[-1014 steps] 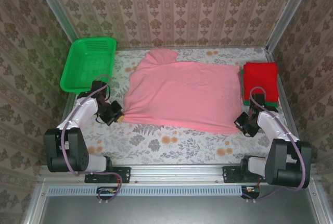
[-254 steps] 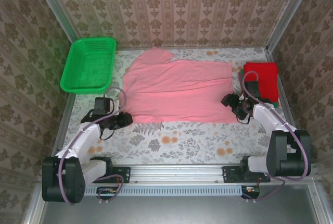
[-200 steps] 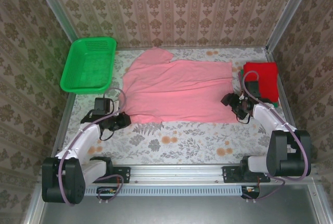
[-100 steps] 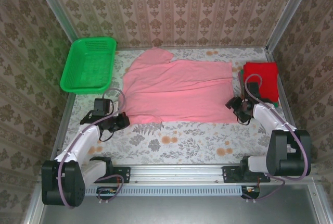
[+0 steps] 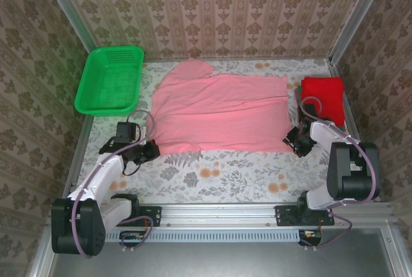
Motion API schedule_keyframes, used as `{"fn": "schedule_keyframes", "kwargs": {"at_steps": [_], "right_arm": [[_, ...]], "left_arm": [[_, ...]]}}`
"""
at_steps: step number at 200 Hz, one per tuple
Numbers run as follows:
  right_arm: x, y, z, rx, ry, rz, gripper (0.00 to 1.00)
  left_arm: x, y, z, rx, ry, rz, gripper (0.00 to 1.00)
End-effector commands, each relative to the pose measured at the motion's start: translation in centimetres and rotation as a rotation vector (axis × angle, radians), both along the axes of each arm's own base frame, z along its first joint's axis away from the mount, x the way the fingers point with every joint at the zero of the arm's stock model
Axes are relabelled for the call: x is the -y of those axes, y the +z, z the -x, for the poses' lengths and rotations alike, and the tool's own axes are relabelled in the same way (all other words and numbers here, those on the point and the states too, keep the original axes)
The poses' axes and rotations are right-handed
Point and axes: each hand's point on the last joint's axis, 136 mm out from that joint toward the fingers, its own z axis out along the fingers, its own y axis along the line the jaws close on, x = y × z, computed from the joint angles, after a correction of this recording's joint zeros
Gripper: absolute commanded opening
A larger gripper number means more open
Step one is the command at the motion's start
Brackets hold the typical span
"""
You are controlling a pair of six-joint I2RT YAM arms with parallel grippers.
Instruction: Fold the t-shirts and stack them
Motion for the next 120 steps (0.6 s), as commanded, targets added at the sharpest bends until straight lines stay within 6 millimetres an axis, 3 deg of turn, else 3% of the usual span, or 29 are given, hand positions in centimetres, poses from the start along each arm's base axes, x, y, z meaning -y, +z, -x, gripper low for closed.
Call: {"fn": "schedule_keyframes", "kwargs": {"at_steps": [1,45,97,120], "right_arm": [[0.7,-0.1,0.4,-0.041,-0.024,0.026,0.41],[0.9,0.3,0.5,-0.024,-0.034,0.037,0.00],[1.3,2.4,0.6,0.025,-0.043,0.066,0.00],[1.7,5.0,0.3,0.097,-0.046,0.088,0.00]], "left_arm": [[-0.4,0.3,-0.1,0.006,0.013,-0.012,0.00],[-0.5,0.4,-0.3,0.008,0.023,-0.014,0.00],[-1.0,2.5,-0.7,0.035,0.075,-0.018,0.00],[-1.2,4.2,-1.1,0.052,0.101,-0.012,0.00]]}}
